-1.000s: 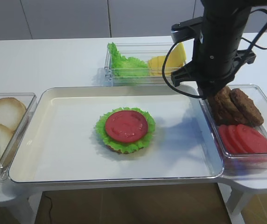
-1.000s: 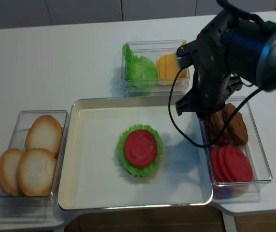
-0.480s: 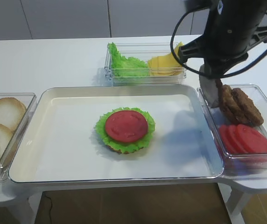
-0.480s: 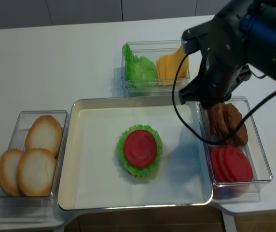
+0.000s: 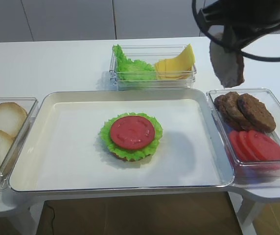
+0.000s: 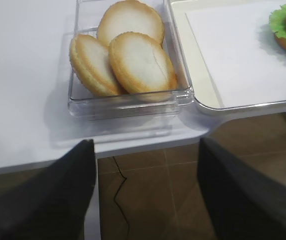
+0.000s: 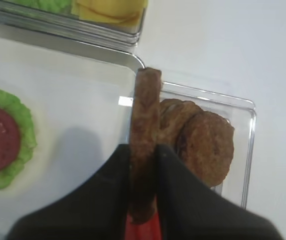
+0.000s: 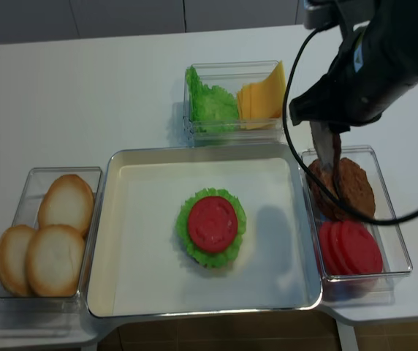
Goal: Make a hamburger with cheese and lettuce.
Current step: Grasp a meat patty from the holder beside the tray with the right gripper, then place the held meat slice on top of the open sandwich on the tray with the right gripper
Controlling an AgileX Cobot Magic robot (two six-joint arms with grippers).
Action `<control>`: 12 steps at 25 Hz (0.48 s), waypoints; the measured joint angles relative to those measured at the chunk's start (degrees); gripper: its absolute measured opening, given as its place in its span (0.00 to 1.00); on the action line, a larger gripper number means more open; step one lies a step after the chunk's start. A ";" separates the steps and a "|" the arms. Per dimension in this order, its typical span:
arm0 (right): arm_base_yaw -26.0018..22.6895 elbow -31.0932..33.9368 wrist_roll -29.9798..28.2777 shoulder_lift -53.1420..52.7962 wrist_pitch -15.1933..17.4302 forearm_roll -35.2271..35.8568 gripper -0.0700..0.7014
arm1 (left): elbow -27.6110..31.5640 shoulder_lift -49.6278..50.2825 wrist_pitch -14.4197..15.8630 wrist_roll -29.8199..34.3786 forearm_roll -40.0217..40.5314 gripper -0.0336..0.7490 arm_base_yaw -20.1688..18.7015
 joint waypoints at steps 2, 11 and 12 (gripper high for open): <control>3.49 0.00 0.57 -1.00 0.89 -1.59 0.26 | 0.00 0.00 0.00 0.00 0.00 0.64 0.00; 17.84 -0.24 8.04 2.67 2.28 -11.35 0.26 | 0.00 0.00 0.00 0.00 0.00 0.64 0.00; 18.93 -0.53 8.27 3.61 2.33 -11.74 0.26 | 0.00 0.00 0.00 0.00 0.00 0.64 0.00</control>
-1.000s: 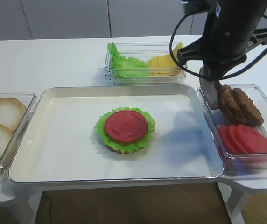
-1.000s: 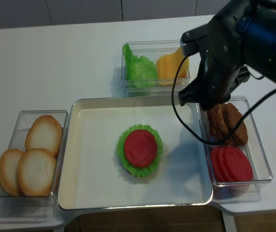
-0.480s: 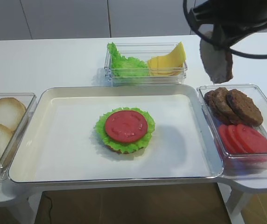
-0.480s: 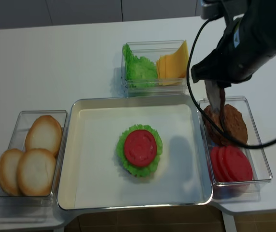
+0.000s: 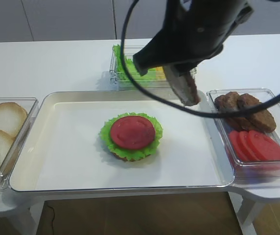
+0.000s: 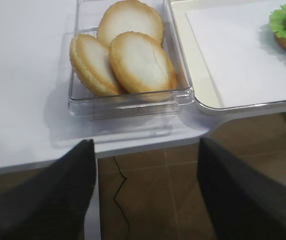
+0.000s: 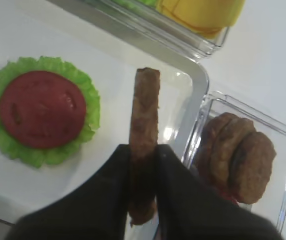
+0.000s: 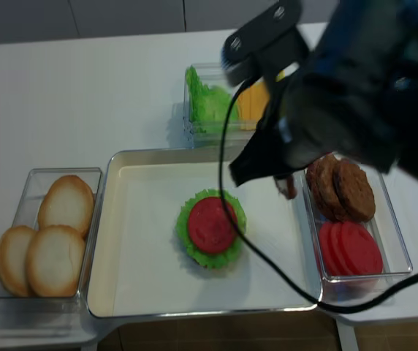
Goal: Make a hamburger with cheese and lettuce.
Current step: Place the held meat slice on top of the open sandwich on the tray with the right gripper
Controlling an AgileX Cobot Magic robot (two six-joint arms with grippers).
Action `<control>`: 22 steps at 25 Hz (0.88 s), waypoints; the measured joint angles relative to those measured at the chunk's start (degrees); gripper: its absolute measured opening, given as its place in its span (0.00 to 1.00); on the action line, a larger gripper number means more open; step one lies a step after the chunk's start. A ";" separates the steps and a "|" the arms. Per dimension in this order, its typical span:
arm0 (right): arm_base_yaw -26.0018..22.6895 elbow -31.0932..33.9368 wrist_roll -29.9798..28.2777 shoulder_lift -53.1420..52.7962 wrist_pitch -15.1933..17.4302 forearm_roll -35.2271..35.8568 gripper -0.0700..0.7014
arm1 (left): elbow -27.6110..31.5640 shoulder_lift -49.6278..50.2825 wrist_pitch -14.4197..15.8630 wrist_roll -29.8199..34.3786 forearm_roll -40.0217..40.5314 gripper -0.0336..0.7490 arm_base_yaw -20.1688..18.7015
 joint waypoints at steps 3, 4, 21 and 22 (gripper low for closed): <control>3.10 -1.53 0.52 3.87 -0.10 -2.70 0.26 | 0.00 0.00 0.00 0.00 0.00 0.64 0.00; 4.00 -2.33 0.72 5.01 -0.10 -3.71 0.26 | 0.00 0.00 0.00 0.00 0.00 0.64 0.00; 5.59 -7.90 0.71 17.68 -0.90 -5.78 0.26 | 0.00 0.00 0.00 0.00 0.00 0.64 0.00; 5.59 -7.90 0.71 17.76 -0.90 -5.55 0.26 | 0.00 0.00 0.00 0.00 0.00 0.64 0.00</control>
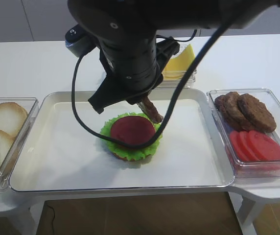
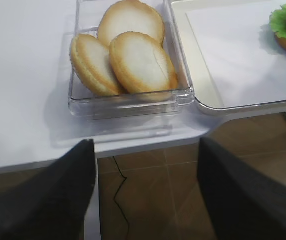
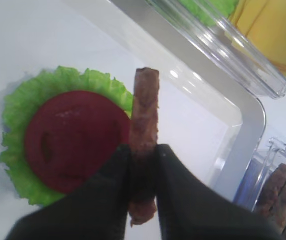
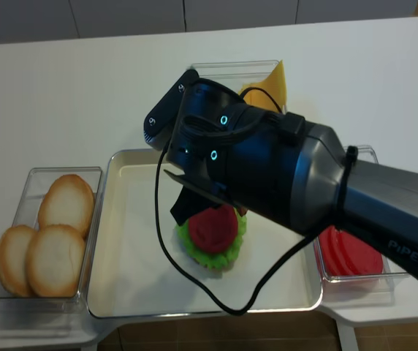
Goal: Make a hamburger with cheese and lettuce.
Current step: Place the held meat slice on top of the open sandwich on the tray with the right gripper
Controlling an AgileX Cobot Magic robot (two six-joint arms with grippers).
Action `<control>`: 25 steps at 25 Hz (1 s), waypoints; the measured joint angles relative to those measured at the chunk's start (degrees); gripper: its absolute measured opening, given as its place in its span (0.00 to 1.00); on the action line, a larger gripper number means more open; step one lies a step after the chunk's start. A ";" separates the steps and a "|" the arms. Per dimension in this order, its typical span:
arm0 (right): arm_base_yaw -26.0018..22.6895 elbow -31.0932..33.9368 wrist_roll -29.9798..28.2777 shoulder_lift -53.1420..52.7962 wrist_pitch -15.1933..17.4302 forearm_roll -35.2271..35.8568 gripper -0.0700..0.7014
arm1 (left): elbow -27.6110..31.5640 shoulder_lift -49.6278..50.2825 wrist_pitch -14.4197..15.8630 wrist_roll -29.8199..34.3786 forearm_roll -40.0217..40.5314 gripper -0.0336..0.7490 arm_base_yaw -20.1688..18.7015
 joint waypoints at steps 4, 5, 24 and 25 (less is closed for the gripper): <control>0.00 0.00 0.00 0.00 0.00 0.48 0.26 | 0.00 0.00 0.00 0.00 0.00 0.64 0.00; 0.00 0.00 -0.15 0.00 0.00 0.48 0.26 | 0.00 0.00 0.00 0.00 0.00 0.64 0.00; 0.00 -0.13 -1.62 2.02 -0.23 1.40 0.26 | 0.00 0.00 0.00 0.00 0.00 0.64 0.00; 0.00 -0.13 -1.52 2.02 -0.23 1.40 0.26 | 0.00 0.00 0.00 0.00 0.00 0.64 0.00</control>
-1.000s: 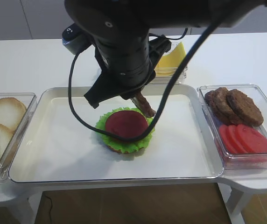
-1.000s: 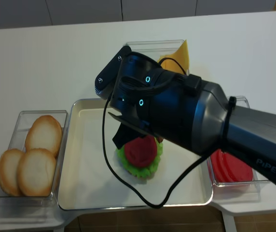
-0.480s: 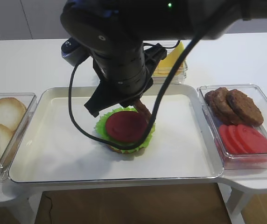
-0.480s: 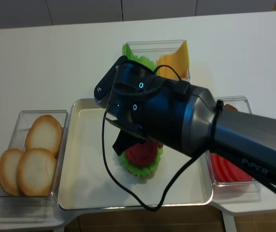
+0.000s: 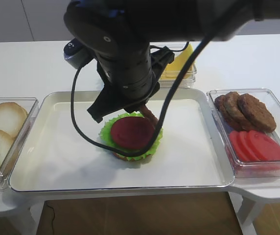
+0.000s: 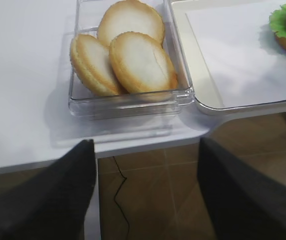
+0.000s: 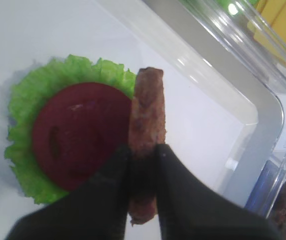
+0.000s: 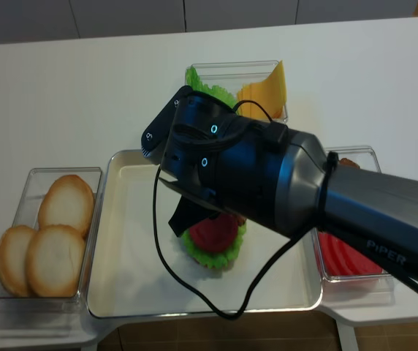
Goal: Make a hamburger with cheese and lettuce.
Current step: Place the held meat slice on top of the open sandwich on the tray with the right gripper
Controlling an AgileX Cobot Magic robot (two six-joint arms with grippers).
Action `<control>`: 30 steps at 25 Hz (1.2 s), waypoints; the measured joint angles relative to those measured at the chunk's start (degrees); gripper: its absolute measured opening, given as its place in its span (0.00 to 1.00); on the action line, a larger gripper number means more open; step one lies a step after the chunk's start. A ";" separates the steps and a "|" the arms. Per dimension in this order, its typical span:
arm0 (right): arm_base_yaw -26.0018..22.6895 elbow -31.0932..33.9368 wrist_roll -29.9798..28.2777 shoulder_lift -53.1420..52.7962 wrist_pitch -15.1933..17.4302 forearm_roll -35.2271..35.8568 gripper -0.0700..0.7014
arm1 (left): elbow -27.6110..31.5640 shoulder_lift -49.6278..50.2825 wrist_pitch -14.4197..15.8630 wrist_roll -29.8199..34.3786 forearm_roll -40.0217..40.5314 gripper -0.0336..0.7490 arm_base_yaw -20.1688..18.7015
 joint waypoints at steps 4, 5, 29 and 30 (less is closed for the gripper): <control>0.00 0.00 0.00 0.00 -0.14 0.56 0.31 | 0.00 0.00 0.00 0.00 0.00 0.64 0.00; 0.00 0.00 0.10 0.00 -0.20 1.01 0.33 | 0.00 0.00 0.00 0.00 0.00 0.64 0.00; -0.59 -0.70 -2.69 -0.42 -1.81 13.29 0.79 | 0.00 0.00 0.00 0.00 0.00 0.64 0.00; -1.14 -1.14 -3.70 -0.97 -1.73 14.18 0.79 | 0.00 0.00 0.00 0.00 0.00 0.64 0.00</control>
